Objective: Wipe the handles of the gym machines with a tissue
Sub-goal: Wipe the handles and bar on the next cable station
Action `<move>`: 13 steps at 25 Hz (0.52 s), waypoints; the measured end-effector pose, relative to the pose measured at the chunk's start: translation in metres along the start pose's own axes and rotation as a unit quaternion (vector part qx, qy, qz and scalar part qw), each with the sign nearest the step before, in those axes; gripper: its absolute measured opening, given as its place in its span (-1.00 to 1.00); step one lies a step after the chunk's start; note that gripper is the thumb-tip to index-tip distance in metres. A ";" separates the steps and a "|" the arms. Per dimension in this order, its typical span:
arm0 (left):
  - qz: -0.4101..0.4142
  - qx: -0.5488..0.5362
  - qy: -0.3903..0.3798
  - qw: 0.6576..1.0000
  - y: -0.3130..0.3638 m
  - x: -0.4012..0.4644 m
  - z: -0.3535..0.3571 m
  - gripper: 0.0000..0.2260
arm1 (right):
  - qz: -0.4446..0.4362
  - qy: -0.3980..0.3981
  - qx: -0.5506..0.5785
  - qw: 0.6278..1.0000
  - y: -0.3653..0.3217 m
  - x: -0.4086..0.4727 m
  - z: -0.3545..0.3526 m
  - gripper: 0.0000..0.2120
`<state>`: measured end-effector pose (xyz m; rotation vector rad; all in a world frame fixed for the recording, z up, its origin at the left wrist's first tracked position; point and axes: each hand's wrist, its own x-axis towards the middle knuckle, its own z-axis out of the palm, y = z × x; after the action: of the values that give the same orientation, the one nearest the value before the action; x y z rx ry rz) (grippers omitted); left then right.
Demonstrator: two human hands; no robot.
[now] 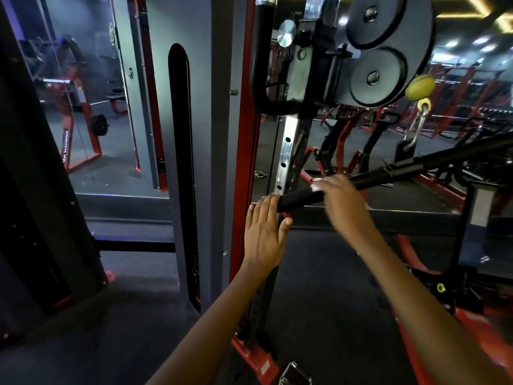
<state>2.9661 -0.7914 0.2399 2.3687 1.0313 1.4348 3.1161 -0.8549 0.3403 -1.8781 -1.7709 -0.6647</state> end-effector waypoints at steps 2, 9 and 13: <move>0.002 0.003 0.004 1.000 0.003 0.001 -0.001 -0.33 | 0.112 0.048 0.009 0.992 0.046 0.002 -0.019 -0.65; 0.004 0.159 -0.072 0.985 0.083 0.051 0.029 -0.35 | 0.100 0.044 0.002 0.994 0.034 0.012 0.000 -0.66; 0.034 0.158 -0.066 0.985 0.063 0.057 0.036 -0.37 | 0.048 0.026 -0.022 0.998 0.059 0.009 -0.029 -0.68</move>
<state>3.0419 -0.7950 0.2920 2.7017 1.2320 1.1881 3.1751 -0.8693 0.3678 -1.9438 -1.6347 -0.7144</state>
